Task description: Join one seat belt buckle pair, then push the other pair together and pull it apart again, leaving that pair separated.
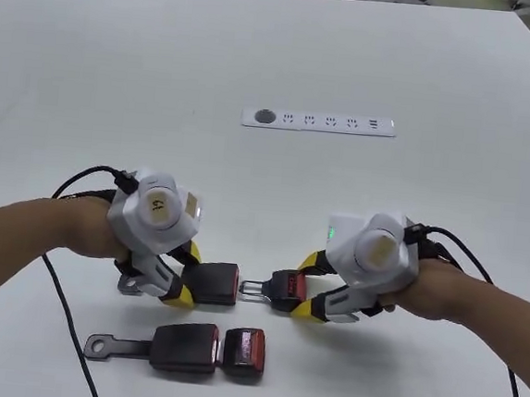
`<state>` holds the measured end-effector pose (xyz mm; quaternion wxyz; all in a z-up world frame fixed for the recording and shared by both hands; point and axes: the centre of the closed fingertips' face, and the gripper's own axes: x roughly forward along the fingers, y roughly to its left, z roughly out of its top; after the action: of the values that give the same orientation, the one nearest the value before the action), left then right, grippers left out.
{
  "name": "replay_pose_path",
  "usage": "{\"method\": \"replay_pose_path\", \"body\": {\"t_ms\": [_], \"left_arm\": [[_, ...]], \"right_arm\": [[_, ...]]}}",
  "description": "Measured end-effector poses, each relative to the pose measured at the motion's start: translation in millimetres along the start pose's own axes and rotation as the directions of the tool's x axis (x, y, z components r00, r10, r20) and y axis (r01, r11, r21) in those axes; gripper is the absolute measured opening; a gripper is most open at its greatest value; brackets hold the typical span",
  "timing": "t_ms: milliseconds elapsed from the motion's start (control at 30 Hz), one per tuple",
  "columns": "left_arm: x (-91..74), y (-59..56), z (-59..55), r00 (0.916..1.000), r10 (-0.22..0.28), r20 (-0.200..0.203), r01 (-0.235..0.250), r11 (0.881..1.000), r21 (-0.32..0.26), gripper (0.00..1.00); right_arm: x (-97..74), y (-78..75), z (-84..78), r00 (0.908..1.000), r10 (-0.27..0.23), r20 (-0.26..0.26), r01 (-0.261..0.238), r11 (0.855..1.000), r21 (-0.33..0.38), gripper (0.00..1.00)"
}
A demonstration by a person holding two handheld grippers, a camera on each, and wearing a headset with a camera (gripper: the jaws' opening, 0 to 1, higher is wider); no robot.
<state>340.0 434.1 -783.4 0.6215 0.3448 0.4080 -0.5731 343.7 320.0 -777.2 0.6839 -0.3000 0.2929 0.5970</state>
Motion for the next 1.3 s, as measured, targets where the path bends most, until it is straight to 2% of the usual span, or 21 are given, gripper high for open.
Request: {"method": "replay_pose_path", "body": {"t_ms": [433, 933, 1300], "left_arm": [[-0.3, 1.2, -1.4, 1.0000, 0.000, 0.002, 0.000, 1.000, -0.002, 0.32], [-1.0, -1.5, 4.0, 1.0000, -0.001, 0.008, 0.001, 1.000, 0.001, 0.32], [0.7, -0.4, 3.0, 1.0000, -0.004, 0.009, 0.004, 1.000, 0.005, 0.31]], "right_arm": [[10.1, 2.4, 12.3, 0.9997, 0.013, 0.019, -0.013, 1.000, -0.004, 0.30], [10.2, 0.9, 12.9, 0.9998, 0.003, 0.020, -0.003, 1.000, -0.022, 0.29], [13.2, 1.3, 13.3, 0.9999, 0.004, 0.011, -0.004, 1.000, 0.010, 0.28]]}}
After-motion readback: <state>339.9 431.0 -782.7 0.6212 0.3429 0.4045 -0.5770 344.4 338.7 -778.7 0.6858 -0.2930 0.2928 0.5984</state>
